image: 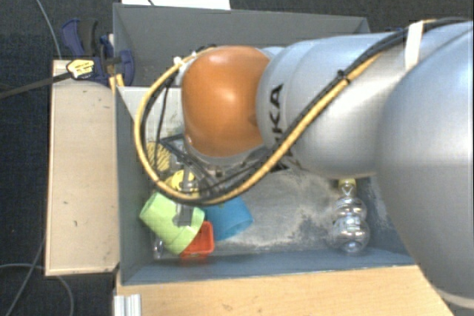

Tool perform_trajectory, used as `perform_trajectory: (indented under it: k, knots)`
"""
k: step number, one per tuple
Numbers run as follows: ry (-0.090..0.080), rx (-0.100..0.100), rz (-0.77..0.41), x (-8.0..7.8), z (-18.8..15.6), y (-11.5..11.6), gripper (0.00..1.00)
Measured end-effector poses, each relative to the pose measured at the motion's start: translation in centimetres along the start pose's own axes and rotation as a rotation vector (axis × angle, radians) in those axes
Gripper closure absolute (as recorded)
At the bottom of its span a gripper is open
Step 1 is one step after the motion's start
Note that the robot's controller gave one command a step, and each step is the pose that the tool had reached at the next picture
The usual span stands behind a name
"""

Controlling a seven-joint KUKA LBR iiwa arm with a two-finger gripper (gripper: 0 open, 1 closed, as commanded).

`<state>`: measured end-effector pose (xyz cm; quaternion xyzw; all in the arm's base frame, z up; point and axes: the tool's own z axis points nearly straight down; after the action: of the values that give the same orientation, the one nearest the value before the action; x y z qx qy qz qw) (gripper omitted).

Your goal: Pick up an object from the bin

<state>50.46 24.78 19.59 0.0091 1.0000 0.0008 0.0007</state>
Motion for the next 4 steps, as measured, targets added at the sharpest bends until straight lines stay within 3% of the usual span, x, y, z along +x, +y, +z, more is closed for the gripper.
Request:
perform_trajectory:
  k: [2,3,4]
  knots:
    - [-0.003,0.000,-0.040,-0.2,0.1,0.1,0.00]
    - [-0.003,0.000,-0.177,-0.1,0.9,0.1,0.00]
    - [-0.004,-0.001,-0.330,2.5,6.6,-4.0,0.00]
